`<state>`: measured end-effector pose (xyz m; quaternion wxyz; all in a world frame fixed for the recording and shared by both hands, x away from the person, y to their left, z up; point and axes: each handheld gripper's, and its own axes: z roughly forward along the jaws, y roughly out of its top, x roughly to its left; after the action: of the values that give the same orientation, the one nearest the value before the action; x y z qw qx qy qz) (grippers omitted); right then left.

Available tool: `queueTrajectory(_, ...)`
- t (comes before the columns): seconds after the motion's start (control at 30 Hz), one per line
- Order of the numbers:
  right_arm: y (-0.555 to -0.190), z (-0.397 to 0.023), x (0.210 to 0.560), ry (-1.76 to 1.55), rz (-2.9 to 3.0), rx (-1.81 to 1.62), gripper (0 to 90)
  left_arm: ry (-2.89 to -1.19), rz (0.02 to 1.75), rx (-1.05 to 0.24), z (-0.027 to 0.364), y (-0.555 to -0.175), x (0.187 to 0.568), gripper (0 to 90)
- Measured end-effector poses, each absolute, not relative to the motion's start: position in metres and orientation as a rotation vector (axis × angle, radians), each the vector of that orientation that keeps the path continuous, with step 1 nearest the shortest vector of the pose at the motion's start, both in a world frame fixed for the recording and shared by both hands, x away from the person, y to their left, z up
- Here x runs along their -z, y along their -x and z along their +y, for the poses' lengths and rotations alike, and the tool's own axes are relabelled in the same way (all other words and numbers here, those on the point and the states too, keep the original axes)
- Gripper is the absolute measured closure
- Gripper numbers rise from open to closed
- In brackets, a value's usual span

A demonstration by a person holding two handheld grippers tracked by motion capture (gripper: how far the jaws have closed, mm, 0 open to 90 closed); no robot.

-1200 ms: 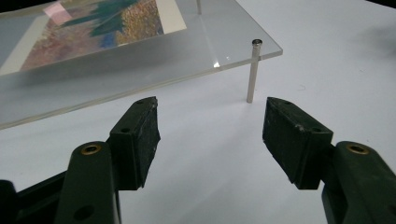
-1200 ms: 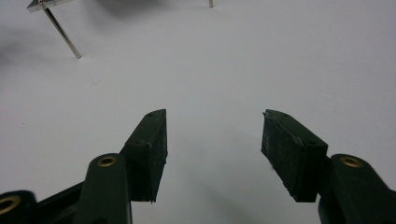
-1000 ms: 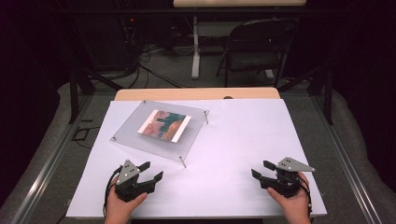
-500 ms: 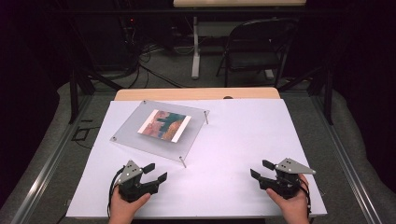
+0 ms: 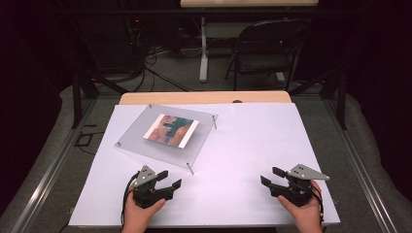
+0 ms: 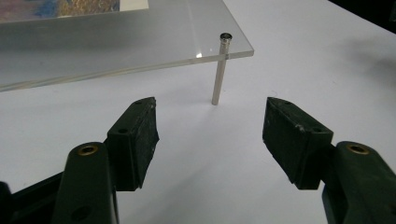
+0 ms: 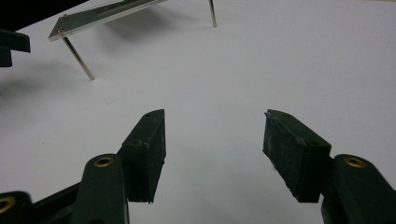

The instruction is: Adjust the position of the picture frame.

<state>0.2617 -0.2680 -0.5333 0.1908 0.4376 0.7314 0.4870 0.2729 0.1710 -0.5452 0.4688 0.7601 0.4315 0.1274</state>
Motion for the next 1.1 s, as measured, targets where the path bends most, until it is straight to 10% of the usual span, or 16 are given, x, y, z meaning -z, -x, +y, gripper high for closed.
queueTrajectory(1.1,-0.264,-0.273,0.536,-1.280,2.052,-1.408,39.2,-1.924,1.069,-0.291,0.122,-0.316,0.560,74.5)
